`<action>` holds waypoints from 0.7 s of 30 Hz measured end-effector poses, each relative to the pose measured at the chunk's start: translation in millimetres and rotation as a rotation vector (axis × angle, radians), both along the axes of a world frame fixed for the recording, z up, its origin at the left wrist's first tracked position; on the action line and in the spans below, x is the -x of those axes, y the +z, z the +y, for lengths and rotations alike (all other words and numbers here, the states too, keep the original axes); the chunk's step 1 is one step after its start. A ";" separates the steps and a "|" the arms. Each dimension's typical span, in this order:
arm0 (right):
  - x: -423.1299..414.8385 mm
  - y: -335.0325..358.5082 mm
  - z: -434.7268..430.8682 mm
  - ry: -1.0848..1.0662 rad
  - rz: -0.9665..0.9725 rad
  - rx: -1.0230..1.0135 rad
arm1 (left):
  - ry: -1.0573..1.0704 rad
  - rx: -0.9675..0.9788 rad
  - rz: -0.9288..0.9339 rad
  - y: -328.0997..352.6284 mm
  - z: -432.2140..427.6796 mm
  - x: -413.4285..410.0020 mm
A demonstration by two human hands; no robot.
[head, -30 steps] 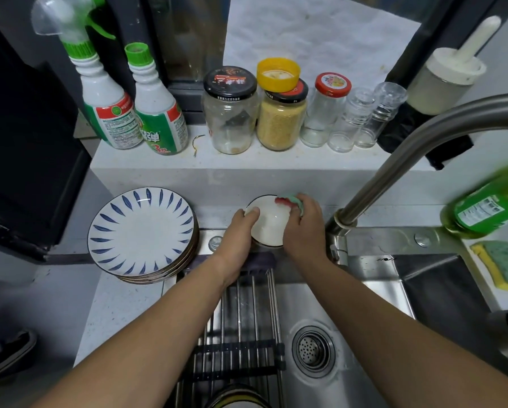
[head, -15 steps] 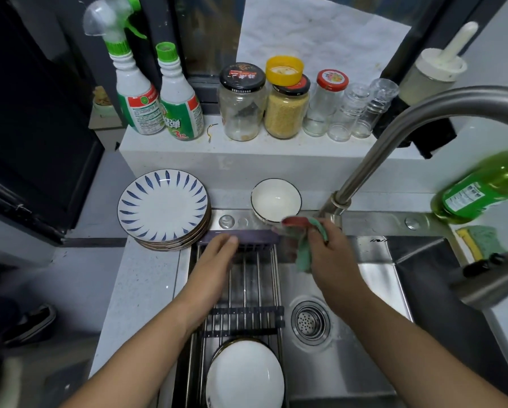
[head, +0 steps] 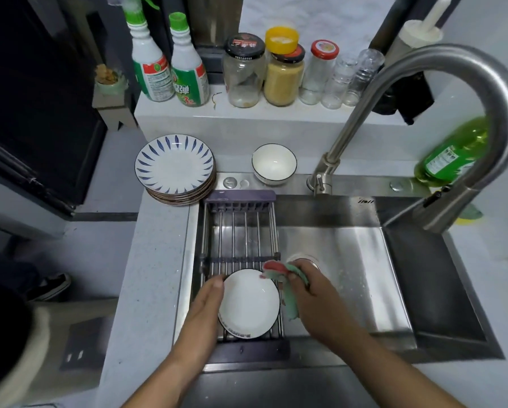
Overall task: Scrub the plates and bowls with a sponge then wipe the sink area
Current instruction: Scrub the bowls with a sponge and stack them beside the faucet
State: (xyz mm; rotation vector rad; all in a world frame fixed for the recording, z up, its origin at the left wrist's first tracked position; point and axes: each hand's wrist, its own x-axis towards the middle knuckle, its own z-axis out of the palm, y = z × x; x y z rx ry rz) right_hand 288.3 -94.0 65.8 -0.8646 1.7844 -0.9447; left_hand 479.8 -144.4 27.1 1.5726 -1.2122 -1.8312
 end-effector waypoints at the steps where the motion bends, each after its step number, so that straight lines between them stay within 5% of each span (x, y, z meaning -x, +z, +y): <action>1: -3.7 1.5 0.7 -0.003 -0.004 0.014 | 0.014 0.004 0.002 -2.4 4.4 -0.6; 21: -6.9 -5.6 13.1 -0.060 0.001 0.040 | 0.294 0.053 0.125 -21.1 28.5 30.7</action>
